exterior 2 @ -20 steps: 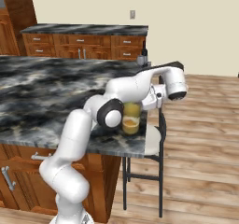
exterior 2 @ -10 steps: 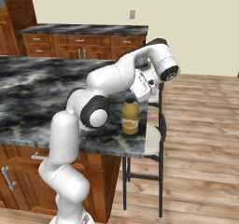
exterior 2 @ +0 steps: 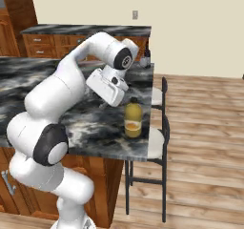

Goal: There is a wine glass and glass cup on the dining counter. Place the wine bottle next to the wine glass and the juice bottle next to the glass cup.

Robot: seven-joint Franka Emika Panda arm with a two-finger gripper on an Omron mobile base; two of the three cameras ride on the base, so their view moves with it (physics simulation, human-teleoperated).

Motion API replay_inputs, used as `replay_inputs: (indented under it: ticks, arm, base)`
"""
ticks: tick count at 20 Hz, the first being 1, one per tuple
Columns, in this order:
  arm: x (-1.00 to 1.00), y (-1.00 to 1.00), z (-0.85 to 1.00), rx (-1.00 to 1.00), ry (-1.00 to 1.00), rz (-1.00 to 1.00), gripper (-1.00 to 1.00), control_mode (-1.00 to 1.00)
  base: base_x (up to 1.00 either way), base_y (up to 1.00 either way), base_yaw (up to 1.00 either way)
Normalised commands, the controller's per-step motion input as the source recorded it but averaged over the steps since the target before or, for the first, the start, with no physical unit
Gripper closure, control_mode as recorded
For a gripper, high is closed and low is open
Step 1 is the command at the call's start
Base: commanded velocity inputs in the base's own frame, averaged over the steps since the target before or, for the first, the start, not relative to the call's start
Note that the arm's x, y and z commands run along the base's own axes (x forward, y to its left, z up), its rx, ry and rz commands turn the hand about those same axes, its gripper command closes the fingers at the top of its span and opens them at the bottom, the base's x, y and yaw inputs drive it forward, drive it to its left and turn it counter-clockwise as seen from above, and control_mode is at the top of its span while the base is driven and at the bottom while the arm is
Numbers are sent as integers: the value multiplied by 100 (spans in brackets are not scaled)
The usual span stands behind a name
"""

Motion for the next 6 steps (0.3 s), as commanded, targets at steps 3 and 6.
replay_inputs:
  ticks: [3, 6]
  arm:
    - [-74, 99, -9, -48, -28, 26, -100, -100]
    - [-22, 72, -31, -48, -20, 35, -100, -100]
  base:
    - [0, 0, 0]
    - [0, 0, 0]
